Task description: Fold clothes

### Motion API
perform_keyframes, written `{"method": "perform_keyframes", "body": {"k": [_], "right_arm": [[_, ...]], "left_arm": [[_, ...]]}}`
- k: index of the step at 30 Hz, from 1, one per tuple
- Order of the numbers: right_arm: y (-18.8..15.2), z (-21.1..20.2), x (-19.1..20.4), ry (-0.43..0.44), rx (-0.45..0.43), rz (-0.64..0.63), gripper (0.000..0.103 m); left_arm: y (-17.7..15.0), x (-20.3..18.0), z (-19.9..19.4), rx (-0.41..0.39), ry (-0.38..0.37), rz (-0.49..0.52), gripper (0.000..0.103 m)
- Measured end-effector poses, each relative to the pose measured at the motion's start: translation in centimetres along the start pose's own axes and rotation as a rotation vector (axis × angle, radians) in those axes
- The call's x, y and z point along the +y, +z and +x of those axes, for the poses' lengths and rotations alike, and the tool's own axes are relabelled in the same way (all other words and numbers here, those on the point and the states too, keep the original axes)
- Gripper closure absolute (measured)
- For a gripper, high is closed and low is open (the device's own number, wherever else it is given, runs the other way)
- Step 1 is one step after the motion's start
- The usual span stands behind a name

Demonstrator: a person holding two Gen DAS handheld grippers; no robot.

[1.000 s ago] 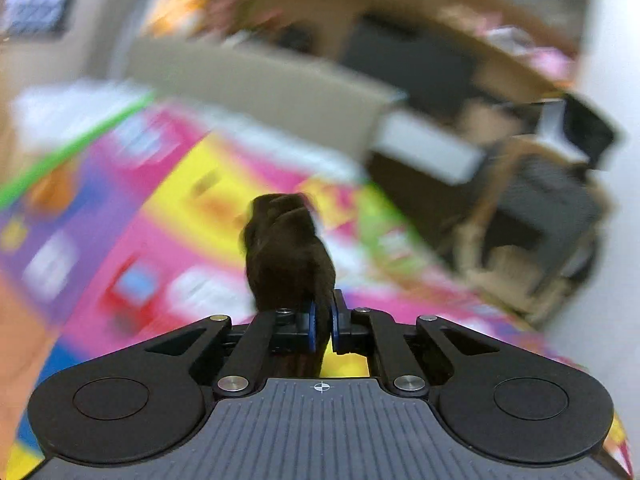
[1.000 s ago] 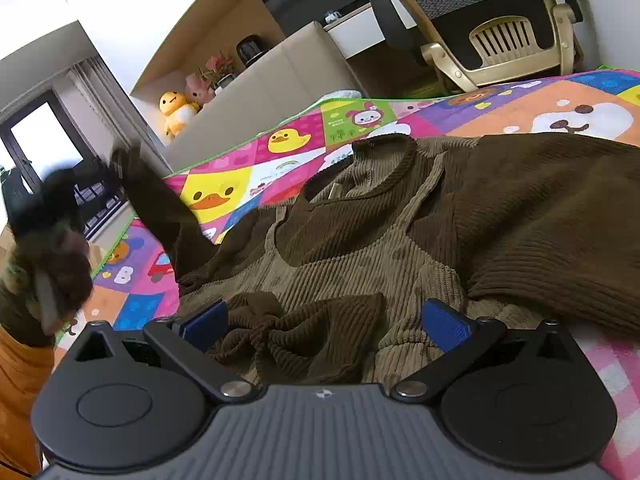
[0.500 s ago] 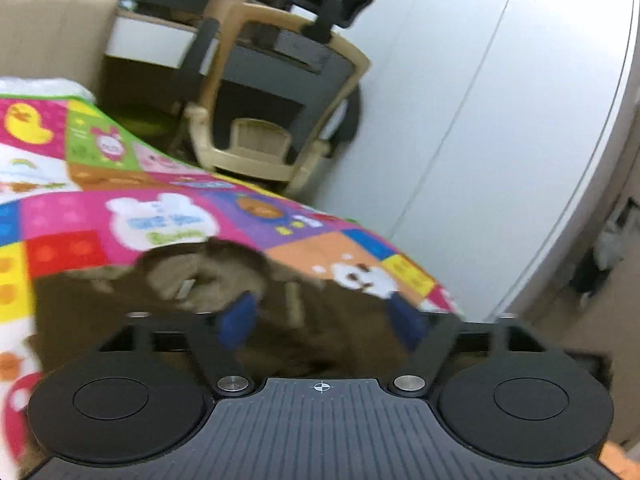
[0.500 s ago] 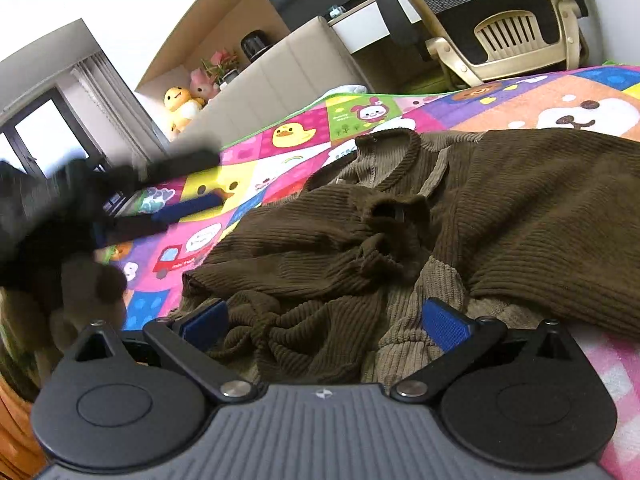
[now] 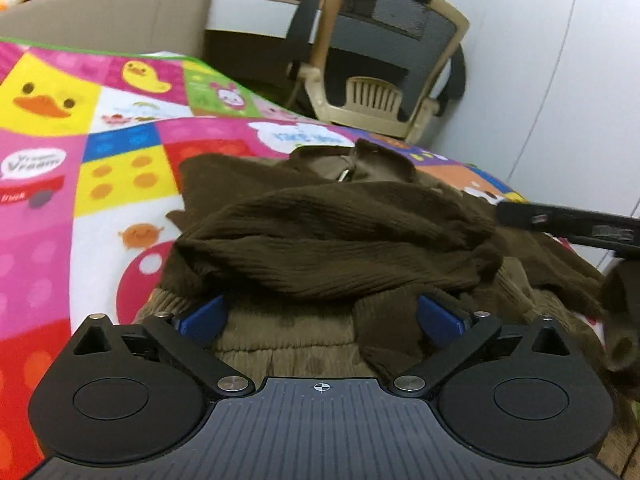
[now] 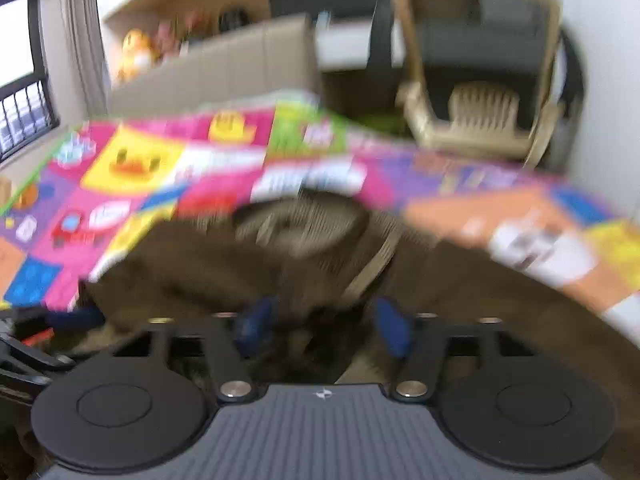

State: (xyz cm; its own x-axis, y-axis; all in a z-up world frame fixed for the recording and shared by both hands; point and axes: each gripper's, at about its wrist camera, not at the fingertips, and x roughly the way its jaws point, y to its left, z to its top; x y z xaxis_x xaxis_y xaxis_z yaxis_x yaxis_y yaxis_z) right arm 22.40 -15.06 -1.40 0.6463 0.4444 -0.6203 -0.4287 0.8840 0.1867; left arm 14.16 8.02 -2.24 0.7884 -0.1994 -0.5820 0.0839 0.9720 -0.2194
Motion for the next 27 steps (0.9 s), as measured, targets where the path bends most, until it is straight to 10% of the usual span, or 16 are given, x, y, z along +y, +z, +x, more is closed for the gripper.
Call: {"method": "perform_keyframes", "body": {"k": [9, 19, 23, 27], "right_arm": [[5.4, -4.1, 3.7, -0.062, -0.265, -0.139, 0.092], [1.0, -0.5, -1.7, -0.238, -0.035, -0.035, 0.091], [2.2, -3.0, -0.8, -0.143, -0.163, -0.035, 0.085], [2.5, -0.3, 0.8, 0.013, -0.094, 0.009, 0.084]], "left_arm": [[3.6, -1.2, -2.1, -0.146, -0.108, 0.079, 0.000], [2.4, -0.2, 2.9, 0.004, -0.040, 0.070, 0.000], [2.2, 0.1, 3.0, 0.009, -0.045, 0.059, 0.000], [2.1, -0.1, 3.1, 0.011, -0.033, 0.072, 0.000]]}}
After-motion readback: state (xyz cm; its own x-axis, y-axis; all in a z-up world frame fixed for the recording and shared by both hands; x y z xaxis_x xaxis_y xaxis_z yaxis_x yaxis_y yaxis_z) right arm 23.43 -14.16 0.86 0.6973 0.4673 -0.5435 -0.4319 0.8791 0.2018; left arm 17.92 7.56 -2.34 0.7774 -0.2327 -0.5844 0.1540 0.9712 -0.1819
